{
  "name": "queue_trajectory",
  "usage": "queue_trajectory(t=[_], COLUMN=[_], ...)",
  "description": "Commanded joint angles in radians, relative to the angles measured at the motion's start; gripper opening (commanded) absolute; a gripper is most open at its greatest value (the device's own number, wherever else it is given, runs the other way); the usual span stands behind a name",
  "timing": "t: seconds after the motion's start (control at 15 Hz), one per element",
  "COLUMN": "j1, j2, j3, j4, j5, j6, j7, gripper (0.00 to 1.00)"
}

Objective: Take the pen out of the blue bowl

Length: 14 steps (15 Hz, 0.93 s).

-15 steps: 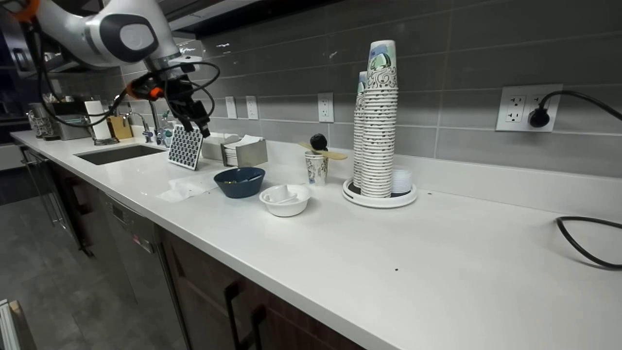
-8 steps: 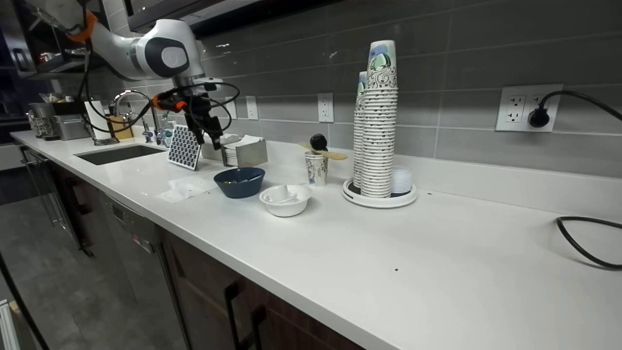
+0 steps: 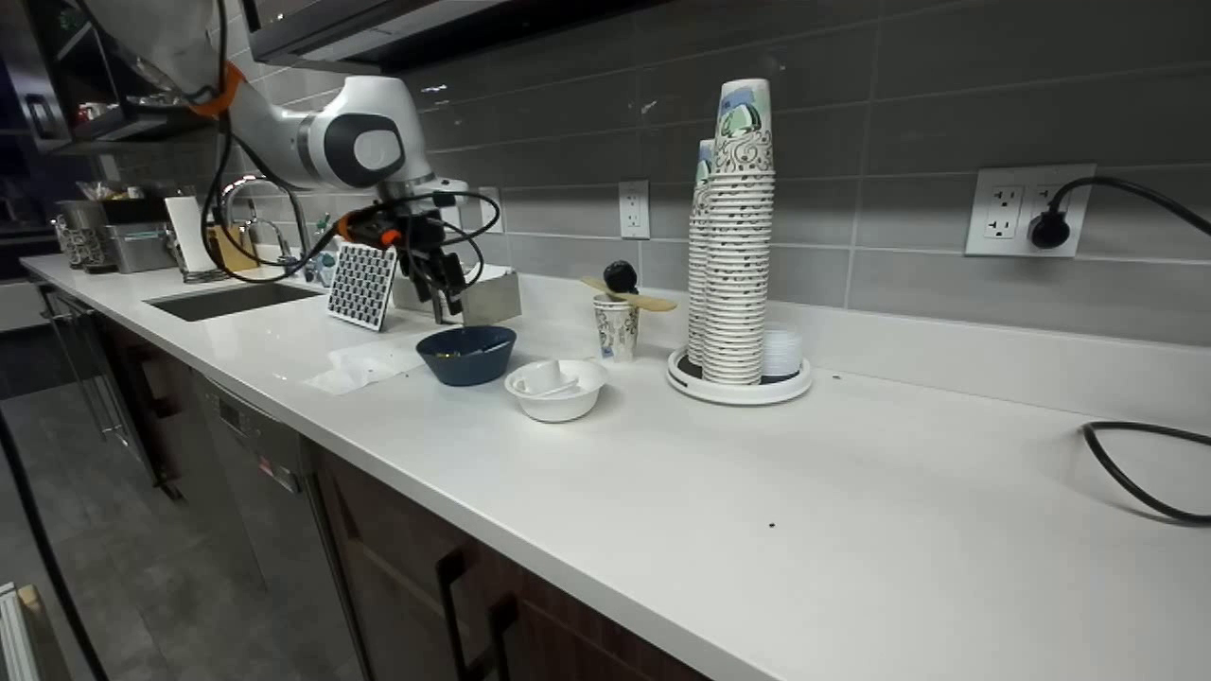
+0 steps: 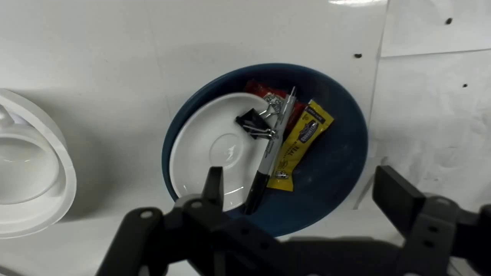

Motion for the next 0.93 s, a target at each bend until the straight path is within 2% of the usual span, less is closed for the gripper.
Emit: queue_trajectory(t=[0.0, 0.13, 0.2, 0.33, 0.4, 0.53, 0.6, 0.67, 0.87], j1=[0.018, 0.021, 0.021, 0.02, 0.02, 0.017, 0.018, 0.018, 0.02], j2=[0.105, 0.144, 0.159, 0.185, 0.196, 0.216, 0.227, 0.24, 0.263], j3=[-0.029, -0.038, -0.039, -0.041, -0.042, -0.042, -0.044, -0.045, -0.044], j4=[0.093, 0.122, 0.133, 0.156, 0.166, 0.183, 0.192, 0.202, 0.224], j5=[0.004, 0.004, 0.009, 0.018, 0.019, 0.026, 0.027, 0.029, 0.032], j6=[-0.001, -0.015, -0.017, -0.025, -0.031, -0.04, -0.039, -0.041, -0.053], j7=[-0.031, -0.037, -0.042, -0.049, -0.053, -0.058, -0.058, -0.055, -0.053], gripper=[0.93, 0.83, 0.71, 0.72, 0.65, 0.62, 0.55, 0.59, 0.55])
